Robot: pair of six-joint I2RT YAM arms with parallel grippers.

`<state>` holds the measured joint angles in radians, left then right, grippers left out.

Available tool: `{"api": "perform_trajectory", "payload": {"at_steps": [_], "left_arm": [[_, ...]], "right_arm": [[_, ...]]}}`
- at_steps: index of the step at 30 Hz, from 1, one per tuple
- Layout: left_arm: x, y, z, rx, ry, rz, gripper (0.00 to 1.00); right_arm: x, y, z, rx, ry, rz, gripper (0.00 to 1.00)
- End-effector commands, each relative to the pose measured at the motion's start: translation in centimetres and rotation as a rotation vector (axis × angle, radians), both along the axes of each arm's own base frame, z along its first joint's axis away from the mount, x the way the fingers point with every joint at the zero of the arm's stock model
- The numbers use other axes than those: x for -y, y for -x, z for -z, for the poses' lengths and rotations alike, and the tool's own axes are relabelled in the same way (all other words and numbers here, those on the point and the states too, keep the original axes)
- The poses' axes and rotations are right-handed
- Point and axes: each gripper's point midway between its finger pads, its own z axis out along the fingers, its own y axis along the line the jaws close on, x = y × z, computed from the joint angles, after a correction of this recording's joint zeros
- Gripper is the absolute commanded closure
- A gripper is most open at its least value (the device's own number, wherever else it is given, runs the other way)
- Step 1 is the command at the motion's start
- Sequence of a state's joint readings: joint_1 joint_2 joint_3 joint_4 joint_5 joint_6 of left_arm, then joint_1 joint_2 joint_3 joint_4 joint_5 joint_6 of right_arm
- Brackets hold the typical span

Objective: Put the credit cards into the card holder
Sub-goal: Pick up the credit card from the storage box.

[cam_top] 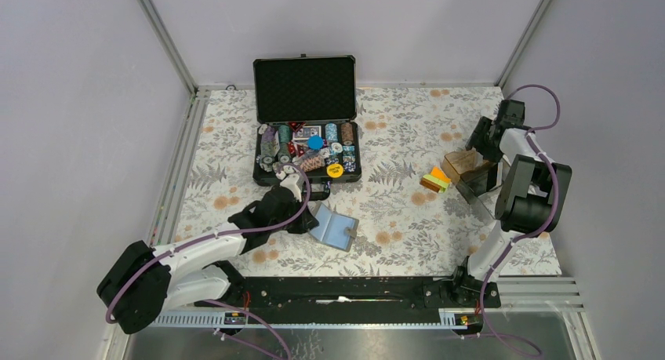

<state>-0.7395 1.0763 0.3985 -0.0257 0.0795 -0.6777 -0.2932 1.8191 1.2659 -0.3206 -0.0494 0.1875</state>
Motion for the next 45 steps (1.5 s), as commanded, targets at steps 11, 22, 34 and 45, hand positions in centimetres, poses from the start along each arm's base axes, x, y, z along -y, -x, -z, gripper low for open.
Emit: {"api": "perform_trajectory", "payload": {"at_steps": [11,22,34,45], "left_arm": [[1.0,-0.9,-0.9,0.038,0.041,0.016,1.0],[1.1,-0.8,-0.6,0.026,0.038,0.019,1.0],[1.1,-0.7,-0.5,0.021,0.039,0.025,1.0],[1.3,-0.7,-0.5,0.016,0.042,0.029,1.0]], "right_arm": [[0.3,-1.4,-3.2,0.094,-0.007,0.002,0.38],[0.5,-1.3,-3.8,0.108,0.001,0.013,0.4],[0.9,-1.0,-4.2,0.112,0.022,0.02,0.42],[2.3,-0.2,-2.3,0.022,0.131,0.025,0.43]]}}
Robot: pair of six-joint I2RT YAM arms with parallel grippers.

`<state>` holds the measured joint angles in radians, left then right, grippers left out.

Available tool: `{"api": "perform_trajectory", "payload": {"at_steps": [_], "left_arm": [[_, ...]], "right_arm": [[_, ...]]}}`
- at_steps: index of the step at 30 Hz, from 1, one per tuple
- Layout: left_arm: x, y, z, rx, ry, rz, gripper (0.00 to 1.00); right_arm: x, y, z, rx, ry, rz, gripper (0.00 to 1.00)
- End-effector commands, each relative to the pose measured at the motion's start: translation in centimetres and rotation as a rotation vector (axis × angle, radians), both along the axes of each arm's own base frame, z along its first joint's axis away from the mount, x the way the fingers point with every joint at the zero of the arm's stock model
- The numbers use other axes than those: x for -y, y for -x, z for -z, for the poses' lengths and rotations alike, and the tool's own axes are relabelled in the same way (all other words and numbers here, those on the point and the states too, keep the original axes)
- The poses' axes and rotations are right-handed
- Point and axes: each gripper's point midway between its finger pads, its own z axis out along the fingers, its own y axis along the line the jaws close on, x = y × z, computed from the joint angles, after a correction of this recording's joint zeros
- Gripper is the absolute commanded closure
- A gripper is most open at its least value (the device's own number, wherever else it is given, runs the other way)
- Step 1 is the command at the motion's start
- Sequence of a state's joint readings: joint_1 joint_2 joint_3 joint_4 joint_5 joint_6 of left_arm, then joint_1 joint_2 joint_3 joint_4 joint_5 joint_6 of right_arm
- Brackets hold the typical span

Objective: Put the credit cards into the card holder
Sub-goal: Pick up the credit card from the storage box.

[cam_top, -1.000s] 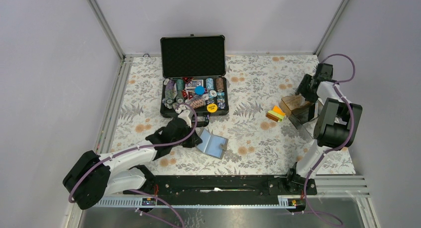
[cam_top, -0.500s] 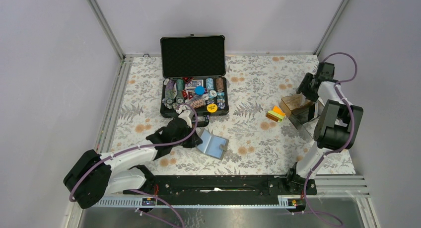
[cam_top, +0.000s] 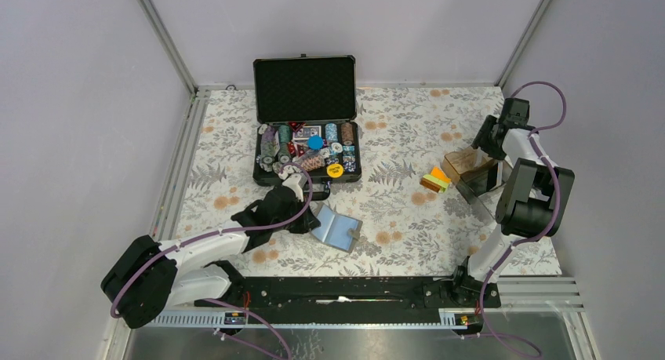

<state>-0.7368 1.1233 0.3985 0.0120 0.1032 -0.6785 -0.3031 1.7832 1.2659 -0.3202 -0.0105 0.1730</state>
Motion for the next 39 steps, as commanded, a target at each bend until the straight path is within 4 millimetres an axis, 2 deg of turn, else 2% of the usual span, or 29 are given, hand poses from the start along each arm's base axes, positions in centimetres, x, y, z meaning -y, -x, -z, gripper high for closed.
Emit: {"api": "perform_trajectory", "payload": {"at_steps": [1,10,17,30,39], "left_arm": [[0.8,-0.7,-1.1,0.033,0.038,0.014,1.0],[0.7,-0.6,-1.0,0.032,0.033,0.015,1.0],[0.7,-0.7,-1.0,0.033,0.032,0.014,1.0],[0.7,-0.7,-0.9,0.031,0.031,0.015,1.0],[0.7,-0.7,-1.0,0.032,0.032,0.016,1.0]], "right_arm": [[1.1,-0.3,-0.8,-0.007,0.084,0.004,0.43],[0.3,-1.0,0.7,-0.044,0.078,-0.043,0.45],[0.7,-0.9,1.5,-0.097,0.139,-0.036,0.49],[2.0,-0.2,0.9,-0.148,0.288,0.004,0.51],[2.0,-0.2,-0.1,-0.135,0.319,0.013,0.54]]}}
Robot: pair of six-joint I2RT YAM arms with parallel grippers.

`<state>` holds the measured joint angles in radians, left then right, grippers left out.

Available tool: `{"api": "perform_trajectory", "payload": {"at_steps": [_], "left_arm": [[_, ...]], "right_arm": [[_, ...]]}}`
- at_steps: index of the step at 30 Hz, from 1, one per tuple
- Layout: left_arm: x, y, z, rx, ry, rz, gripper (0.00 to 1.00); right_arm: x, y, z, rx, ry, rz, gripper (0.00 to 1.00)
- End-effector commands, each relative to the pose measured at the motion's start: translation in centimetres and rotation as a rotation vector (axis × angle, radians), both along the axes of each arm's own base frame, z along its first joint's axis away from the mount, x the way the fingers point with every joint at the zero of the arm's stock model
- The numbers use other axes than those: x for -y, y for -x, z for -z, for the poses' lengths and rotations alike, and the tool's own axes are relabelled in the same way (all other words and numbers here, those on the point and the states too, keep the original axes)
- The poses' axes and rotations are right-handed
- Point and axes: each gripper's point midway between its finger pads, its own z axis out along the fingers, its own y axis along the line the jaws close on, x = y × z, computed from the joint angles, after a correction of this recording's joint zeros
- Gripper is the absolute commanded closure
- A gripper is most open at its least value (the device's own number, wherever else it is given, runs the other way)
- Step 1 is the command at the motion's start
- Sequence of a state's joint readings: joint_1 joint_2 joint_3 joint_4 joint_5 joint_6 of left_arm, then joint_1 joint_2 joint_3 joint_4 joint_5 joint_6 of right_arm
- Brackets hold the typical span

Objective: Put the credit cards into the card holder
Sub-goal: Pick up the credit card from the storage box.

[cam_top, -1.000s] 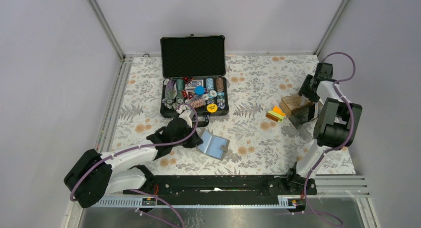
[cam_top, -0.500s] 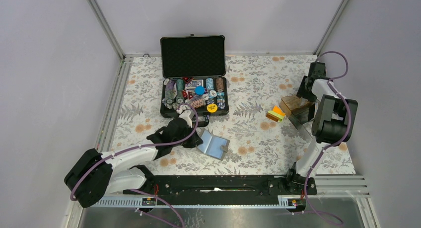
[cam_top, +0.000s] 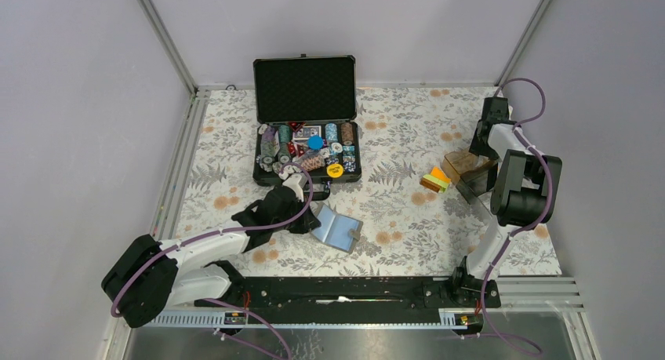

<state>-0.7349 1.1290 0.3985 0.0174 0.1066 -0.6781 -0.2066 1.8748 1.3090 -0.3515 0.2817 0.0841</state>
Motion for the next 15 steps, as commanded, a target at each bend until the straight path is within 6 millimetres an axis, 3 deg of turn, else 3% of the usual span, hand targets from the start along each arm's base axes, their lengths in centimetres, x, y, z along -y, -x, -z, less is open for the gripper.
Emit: {"api": "perform_trajectory", "payload": {"at_steps": [1,15], "left_arm": [[0.7,-0.7,-1.0,0.033,0.03,0.013,1.0],[0.6,-0.6,-0.8,0.03,0.03,0.015,1.0]], "right_arm": [[0.7,-0.6,-2.5,0.033,0.062,0.01,0.54],[0.6,-0.7,-3.8,0.056,0.087,0.009,0.59]]}}
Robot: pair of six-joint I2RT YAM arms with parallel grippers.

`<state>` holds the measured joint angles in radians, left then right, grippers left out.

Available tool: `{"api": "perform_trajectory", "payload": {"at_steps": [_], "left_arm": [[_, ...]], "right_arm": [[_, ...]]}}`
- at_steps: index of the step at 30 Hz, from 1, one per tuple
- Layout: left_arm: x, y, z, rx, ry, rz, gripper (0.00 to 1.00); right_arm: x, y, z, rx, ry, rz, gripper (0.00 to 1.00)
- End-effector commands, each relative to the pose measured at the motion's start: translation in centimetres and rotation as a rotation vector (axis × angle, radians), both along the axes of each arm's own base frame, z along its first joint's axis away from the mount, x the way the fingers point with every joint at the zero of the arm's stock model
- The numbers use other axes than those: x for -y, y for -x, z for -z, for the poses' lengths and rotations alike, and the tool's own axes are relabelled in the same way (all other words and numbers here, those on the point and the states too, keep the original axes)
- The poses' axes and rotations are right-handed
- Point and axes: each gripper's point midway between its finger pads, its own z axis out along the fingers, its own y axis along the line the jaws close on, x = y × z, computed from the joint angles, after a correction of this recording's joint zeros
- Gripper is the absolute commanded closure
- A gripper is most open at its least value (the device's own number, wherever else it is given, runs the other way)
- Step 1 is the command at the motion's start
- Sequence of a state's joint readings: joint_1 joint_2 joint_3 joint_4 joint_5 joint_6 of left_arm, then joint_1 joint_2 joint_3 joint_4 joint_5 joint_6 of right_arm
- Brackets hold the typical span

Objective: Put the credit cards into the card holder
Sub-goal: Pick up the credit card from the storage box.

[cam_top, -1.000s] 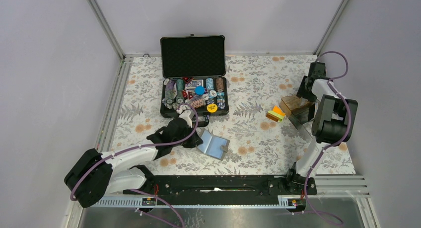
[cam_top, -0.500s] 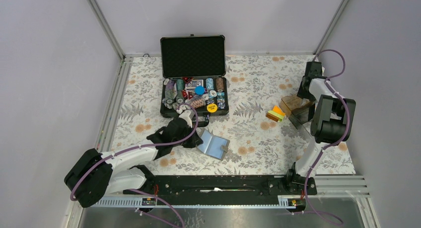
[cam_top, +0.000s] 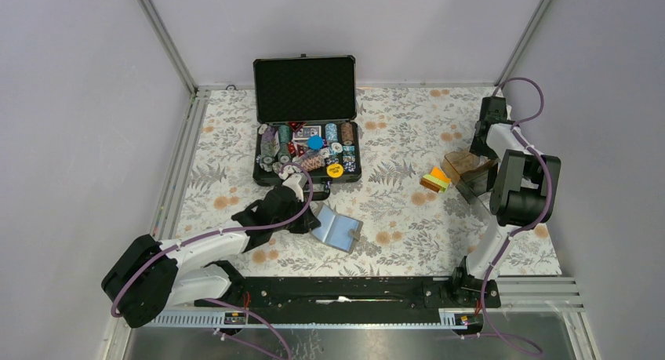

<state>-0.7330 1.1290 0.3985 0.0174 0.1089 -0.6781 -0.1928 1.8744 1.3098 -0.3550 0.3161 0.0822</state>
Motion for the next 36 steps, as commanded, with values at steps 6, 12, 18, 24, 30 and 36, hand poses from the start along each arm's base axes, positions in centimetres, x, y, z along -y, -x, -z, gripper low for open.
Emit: {"api": "perform_trajectory", "payload": {"at_steps": [6,12,18,24,30,36], "left_arm": [[0.7,-0.6,-1.0,0.034,0.033,0.016,1.0],[0.7,-0.6,-0.9,0.031,0.031,0.017,1.0],[0.7,-0.6,-0.9,0.028,0.033,0.018,1.0],[0.7,-0.6,-1.0,0.032,0.032,0.019,1.0],[0.8,-0.6,-1.0,0.031,0.036,0.02,1.0],[0.7,-0.6,-1.2,0.036,0.039,0.017,1.0]], "right_arm": [[0.6,-0.8,-4.1,0.069,0.074,0.007,0.61],[0.6,-0.8,-4.4,0.075,0.081,0.008,0.61],[0.5,-0.8,-3.9,0.067,0.071,0.002,0.67],[0.3,-0.9,-4.7,0.086,0.071,-0.001,0.69],[0.2,-0.9,-5.0,0.093,0.071,-0.004,0.75],[0.0,-0.9,-5.2,0.096,0.068,-0.008,0.82]]}}
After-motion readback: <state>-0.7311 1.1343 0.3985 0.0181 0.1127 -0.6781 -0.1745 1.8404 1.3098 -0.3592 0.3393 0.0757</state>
